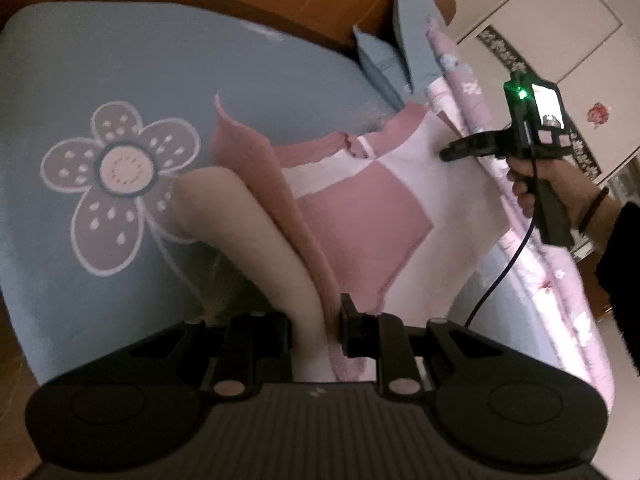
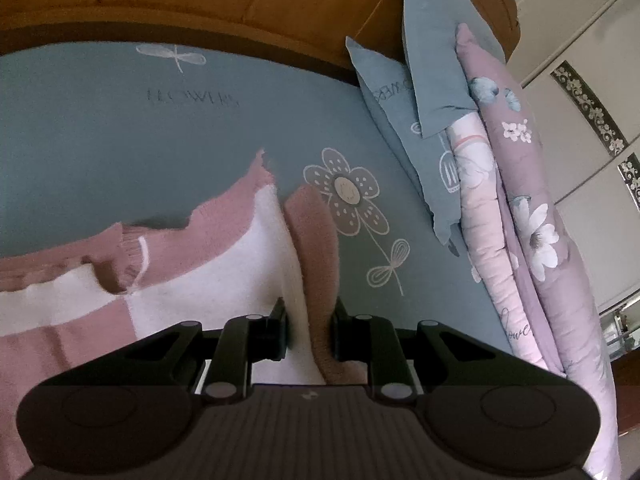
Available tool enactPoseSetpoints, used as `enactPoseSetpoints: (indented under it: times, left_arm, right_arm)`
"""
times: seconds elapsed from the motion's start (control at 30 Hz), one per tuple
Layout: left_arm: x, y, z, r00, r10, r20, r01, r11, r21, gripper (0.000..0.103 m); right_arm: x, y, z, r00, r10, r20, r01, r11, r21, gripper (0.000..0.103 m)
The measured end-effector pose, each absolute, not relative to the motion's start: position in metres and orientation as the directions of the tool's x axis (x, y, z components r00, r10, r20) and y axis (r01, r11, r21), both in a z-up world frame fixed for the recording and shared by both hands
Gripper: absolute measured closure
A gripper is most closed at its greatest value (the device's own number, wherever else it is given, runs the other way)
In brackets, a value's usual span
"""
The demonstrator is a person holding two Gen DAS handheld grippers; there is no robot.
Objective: Fold clothes
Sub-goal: 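Carry the held sweater end over onto the folded sweater with both grippers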
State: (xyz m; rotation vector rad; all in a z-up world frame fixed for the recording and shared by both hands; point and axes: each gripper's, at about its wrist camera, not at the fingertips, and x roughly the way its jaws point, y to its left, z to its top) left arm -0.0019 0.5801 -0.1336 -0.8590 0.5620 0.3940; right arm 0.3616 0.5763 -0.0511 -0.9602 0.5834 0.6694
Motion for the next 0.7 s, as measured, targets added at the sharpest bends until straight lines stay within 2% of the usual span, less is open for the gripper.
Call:
enactPoseSetpoints:
  times: [0.33, 0.47, 0.57, 0.63, 0.7]
  left_arm:
    - [-0.012, 0.583, -0.166, 0.759, 0.084, -0.645, -0.575, 0.552, -0.604, 0.079]
    - [-0.016, 0.583, -0.168, 0.768, 0.086, -0.635, -0.568, 0.548, -0.614, 0.078]
    - [-0.013, 0.585, -0.169, 0.772, 0.084, -0.631, -0.566, 0.542, -0.621, 0.078]
    - [-0.011, 0.587, -0.168, 0.774, 0.083, -0.628, -0.565, 0.539, -0.625, 0.077]
    - [-0.016, 0.586, -0.161, 0.775, 0.088, -0.626, -0.561, 0.552, -0.617, 0.073]
  right_arm:
    - [0.380, 0.583, -0.112, 0.689, 0.183, -0.702, -0.705, 0.395, -0.589, 0.079]
    - [0.384, 0.584, -0.127, 0.693, 0.174, -0.700, -0.699, 0.402, -0.592, 0.072]
    - [0.386, 0.582, -0.132, 0.712, 0.169, -0.682, -0.677, 0.422, -0.602, 0.055]
    - [0.386, 0.580, -0.132, 0.729, 0.170, -0.662, -0.657, 0.442, -0.610, 0.037]
    - [0.388, 0.573, -0.122, 0.720, 0.196, -0.666, -0.665, 0.472, -0.579, 0.028]
